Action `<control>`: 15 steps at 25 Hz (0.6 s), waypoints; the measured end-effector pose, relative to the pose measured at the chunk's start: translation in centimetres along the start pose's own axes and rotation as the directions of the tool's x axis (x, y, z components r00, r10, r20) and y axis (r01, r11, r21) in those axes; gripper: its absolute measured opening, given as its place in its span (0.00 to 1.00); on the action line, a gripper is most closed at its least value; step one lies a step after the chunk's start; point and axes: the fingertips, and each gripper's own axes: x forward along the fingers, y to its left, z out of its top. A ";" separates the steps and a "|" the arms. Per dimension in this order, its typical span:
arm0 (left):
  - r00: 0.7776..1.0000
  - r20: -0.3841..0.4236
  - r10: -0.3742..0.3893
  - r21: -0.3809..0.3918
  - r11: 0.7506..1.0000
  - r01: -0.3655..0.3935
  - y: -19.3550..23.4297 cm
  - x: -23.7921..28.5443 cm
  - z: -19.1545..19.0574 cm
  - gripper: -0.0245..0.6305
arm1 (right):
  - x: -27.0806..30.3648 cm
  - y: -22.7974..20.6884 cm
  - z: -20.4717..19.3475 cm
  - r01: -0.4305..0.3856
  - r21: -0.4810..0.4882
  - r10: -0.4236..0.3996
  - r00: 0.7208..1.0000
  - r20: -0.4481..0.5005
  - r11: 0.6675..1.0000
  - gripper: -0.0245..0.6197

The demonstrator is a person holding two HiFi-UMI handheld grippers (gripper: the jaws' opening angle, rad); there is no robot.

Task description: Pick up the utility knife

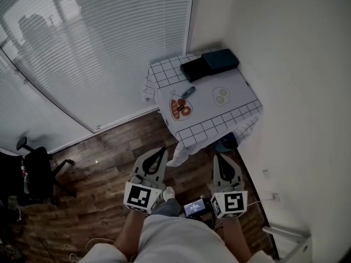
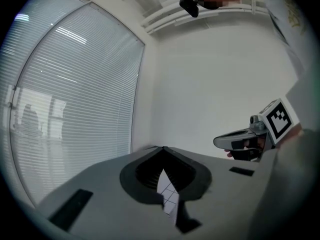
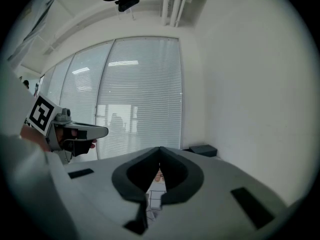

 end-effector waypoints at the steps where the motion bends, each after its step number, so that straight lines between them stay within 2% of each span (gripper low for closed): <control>1: 1.000 -0.001 0.001 -0.007 1.000 -0.001 0.5 0.1 0.1 0.05 | 0.4 0.3 0.1 -0.001 -0.002 0.001 1.000 0.000 1.000 0.05; 8: 1.000 0.001 -0.022 0.007 1.000 0.022 2.0 0.9 0.8 0.05 | 2.0 1.7 0.0 0.000 0.001 0.000 1.000 -0.010 1.000 0.05; 15: 1.000 0.003 -0.027 0.003 1.000 0.027 2.8 2.1 1.0 0.05 | 3.1 1.1 0.6 0.017 -0.002 -0.017 1.000 0.001 1.000 0.05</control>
